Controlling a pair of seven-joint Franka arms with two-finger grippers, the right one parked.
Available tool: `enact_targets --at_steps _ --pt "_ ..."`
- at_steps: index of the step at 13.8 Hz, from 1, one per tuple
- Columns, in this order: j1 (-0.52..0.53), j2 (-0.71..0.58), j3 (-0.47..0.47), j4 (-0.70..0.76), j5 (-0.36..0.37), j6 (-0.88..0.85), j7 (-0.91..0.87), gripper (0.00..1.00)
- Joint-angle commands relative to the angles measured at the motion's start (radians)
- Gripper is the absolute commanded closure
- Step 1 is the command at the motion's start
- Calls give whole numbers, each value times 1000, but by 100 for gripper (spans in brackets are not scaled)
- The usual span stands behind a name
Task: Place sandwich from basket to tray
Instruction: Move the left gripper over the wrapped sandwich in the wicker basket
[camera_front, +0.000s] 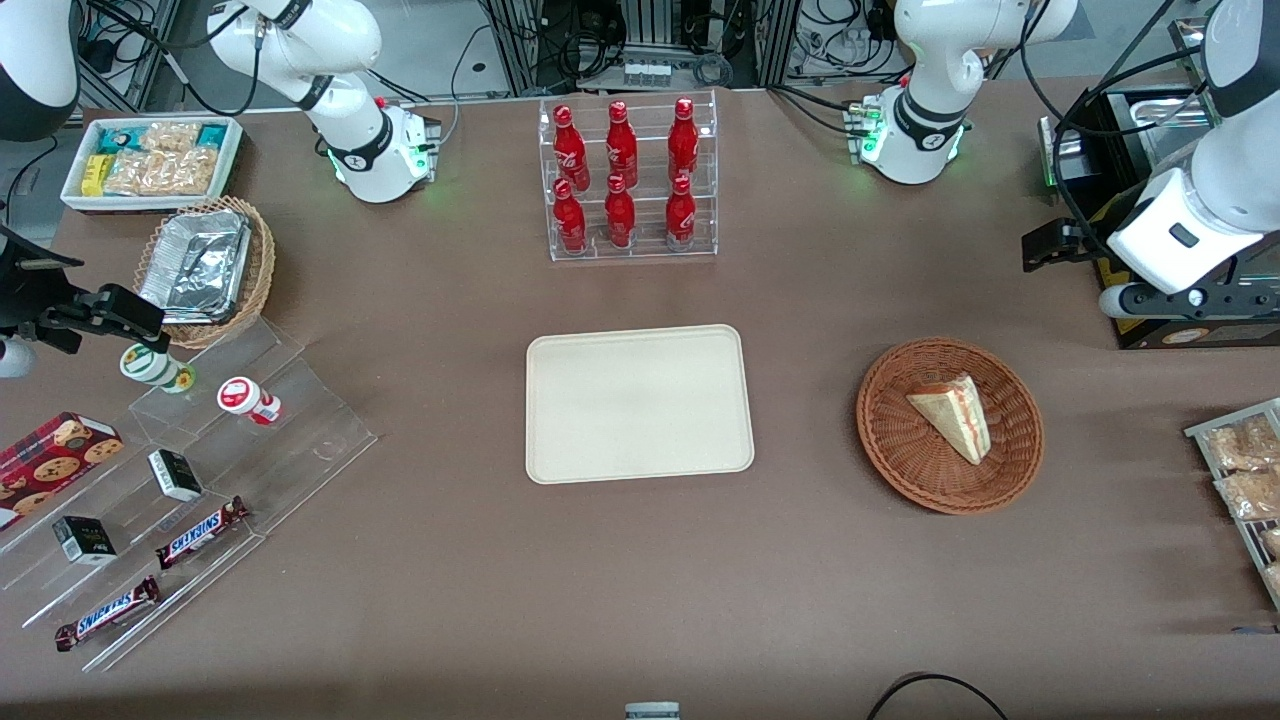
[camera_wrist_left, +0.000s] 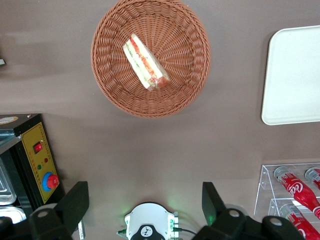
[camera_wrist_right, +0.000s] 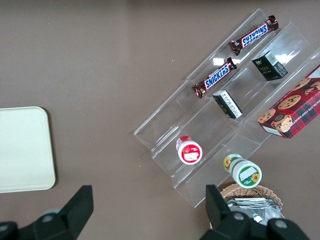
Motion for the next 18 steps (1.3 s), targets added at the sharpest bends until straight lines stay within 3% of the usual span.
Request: enact_targets --at_steps 1,6,18 --pt "-6 -13 2 5 8 5 -18 0" --pt "-3 -7 2 -32 16 77 -21 0" --pt "-3 7 4 -427 16 546 -79 0"
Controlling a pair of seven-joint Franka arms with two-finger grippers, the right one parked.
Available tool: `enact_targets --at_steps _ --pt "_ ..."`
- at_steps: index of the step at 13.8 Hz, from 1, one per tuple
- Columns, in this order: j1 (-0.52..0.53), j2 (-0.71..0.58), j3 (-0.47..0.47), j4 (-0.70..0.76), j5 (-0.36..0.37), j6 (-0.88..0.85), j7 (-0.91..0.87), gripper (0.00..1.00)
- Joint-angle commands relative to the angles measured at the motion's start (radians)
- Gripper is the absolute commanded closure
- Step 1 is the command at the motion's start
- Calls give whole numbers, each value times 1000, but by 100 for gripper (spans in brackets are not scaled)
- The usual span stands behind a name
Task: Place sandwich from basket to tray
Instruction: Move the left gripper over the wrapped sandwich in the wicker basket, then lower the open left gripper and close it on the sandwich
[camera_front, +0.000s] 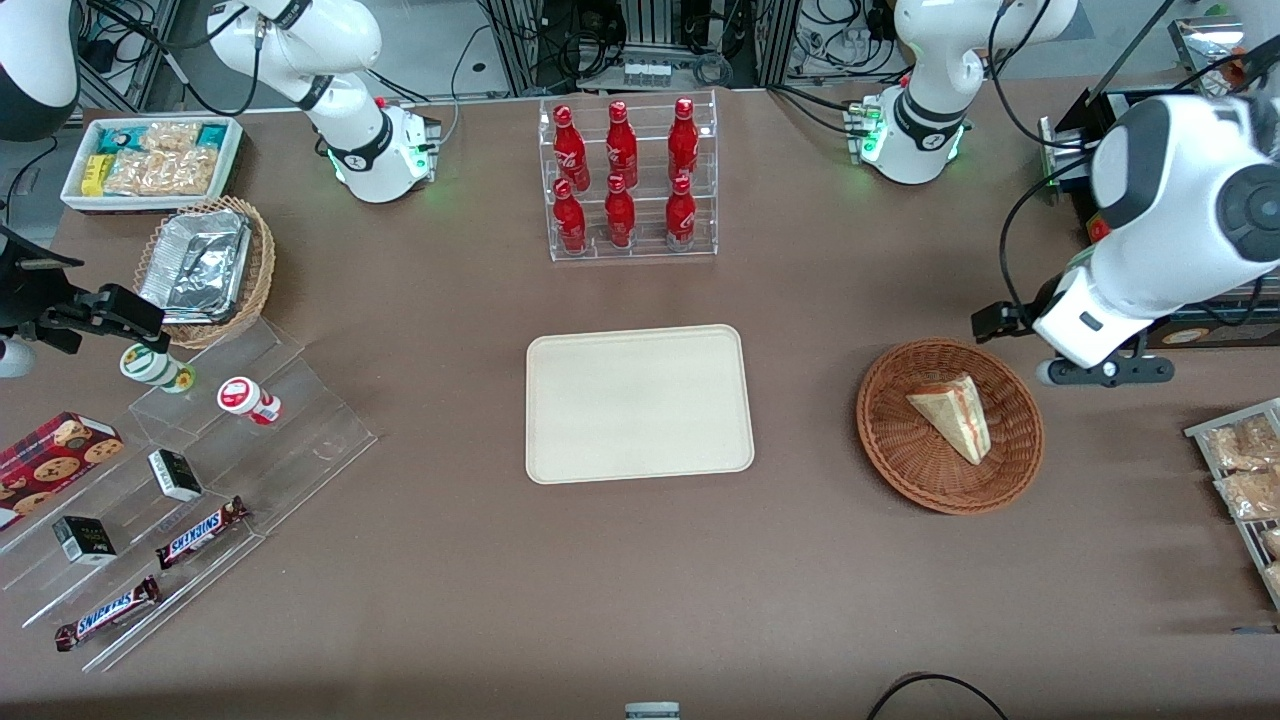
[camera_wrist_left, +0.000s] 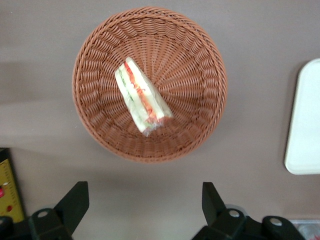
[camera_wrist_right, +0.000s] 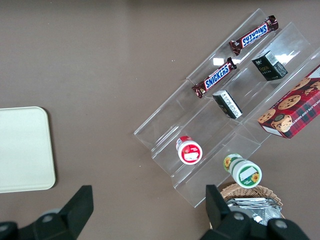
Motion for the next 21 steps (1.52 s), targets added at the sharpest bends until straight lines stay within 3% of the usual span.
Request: enact_targets --at_steps 1,6,12,21 --pt "-3 2 3 -69 13 103 -35 0" --pt "8 37 3 -157 15 288 -104 0" --pt "8 100 3 -172 15 391 -545 0" --pt "9 137 5 -243 18 482 -566 0"
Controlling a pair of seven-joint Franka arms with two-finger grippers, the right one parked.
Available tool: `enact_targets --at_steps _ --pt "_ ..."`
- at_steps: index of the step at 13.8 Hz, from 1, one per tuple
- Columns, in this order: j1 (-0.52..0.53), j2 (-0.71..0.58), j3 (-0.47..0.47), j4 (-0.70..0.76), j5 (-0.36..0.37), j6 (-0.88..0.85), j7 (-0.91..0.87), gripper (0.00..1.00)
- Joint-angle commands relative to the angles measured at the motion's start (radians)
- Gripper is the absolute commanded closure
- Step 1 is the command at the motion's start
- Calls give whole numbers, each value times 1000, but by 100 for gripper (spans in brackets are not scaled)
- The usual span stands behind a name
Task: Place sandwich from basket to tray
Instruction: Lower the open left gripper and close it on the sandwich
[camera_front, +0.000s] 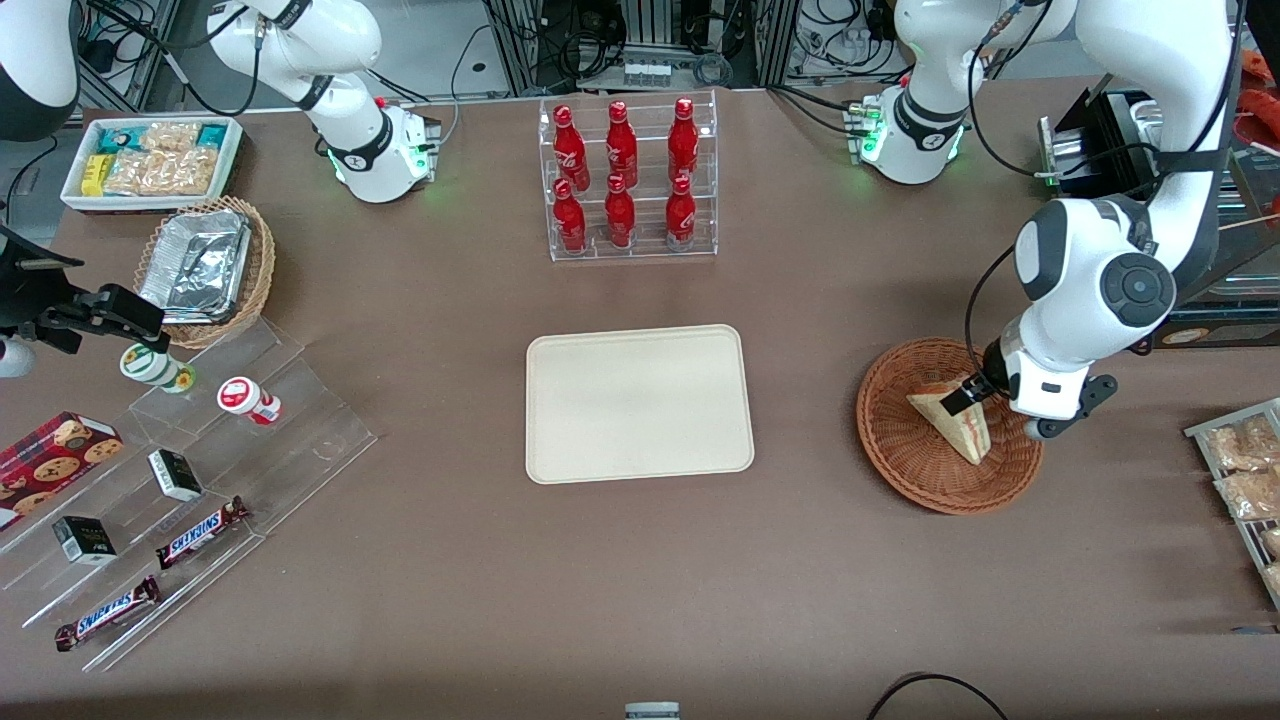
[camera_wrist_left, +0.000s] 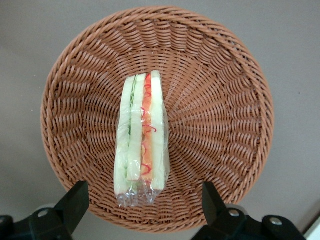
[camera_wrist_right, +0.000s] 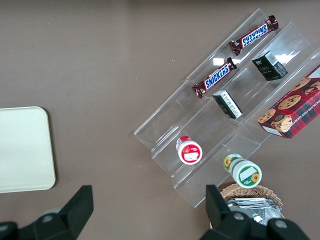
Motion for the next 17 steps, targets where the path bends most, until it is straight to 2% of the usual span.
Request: enact_targets --at_steps 1,15,16,17 --pt "1 9 1 -36 17 45 -25 0" --pt "2 99 25 -45 16 150 -74 0" --pt "2 105 25 -45 16 148 -74 3" --pt "1 108 25 -45 16 148 -74 17"
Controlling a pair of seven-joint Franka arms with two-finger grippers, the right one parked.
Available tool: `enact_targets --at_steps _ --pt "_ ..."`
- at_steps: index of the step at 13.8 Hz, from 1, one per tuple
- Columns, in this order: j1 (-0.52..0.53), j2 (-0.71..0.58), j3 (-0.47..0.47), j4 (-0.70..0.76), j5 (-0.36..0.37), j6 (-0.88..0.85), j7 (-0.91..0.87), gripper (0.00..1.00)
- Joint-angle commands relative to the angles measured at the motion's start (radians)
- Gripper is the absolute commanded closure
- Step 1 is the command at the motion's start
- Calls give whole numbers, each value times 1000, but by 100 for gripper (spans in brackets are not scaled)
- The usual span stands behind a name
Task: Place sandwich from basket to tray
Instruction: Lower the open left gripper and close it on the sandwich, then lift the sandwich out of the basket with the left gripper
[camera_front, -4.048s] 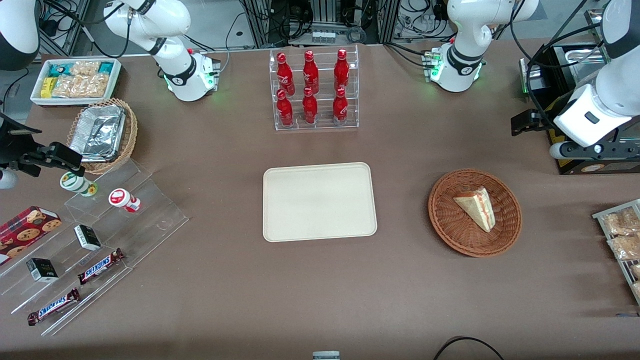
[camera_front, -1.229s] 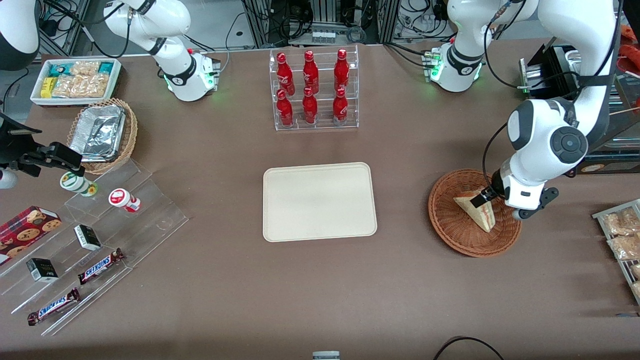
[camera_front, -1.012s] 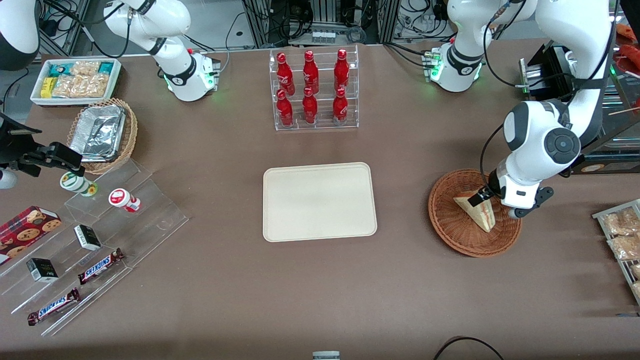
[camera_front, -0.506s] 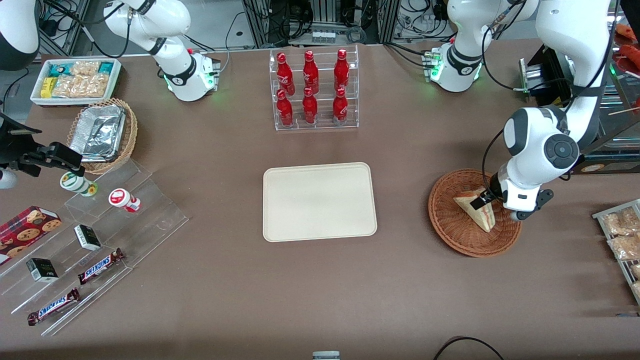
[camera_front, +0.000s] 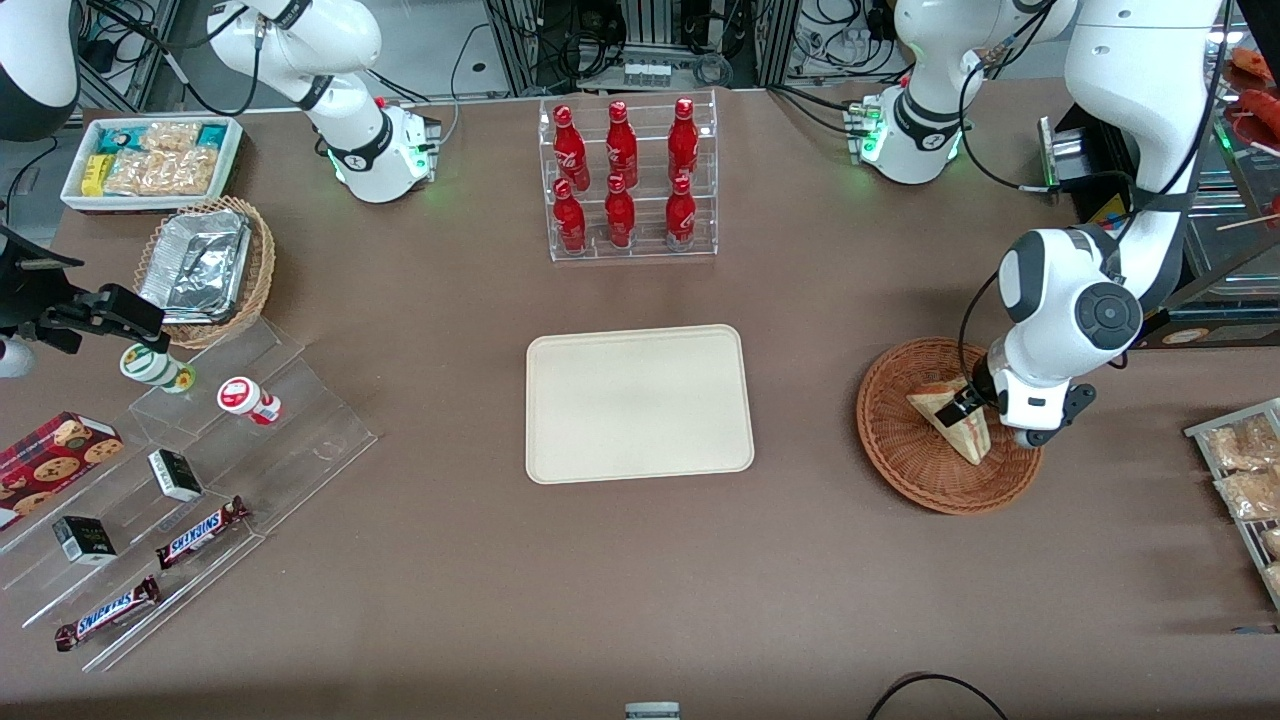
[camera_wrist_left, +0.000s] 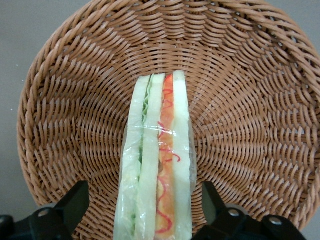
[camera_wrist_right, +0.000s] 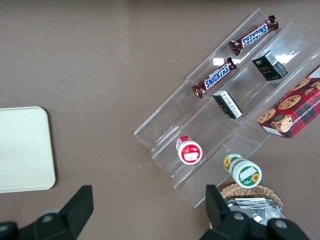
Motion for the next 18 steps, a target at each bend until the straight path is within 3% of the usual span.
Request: enact_targets --at_steps 1,4,5,13,18 --pt "-3 7 -3 -5 16 17 -30 33" --pt "-6 7 -3 -5 16 -2 -30 92" --pt "-8 4 -3 -4 16 -16 -28 100" --pt "-20 -33 -29 186 16 -357 125 100" --pt "-66 -25 -102 253 16 -411 146 100"
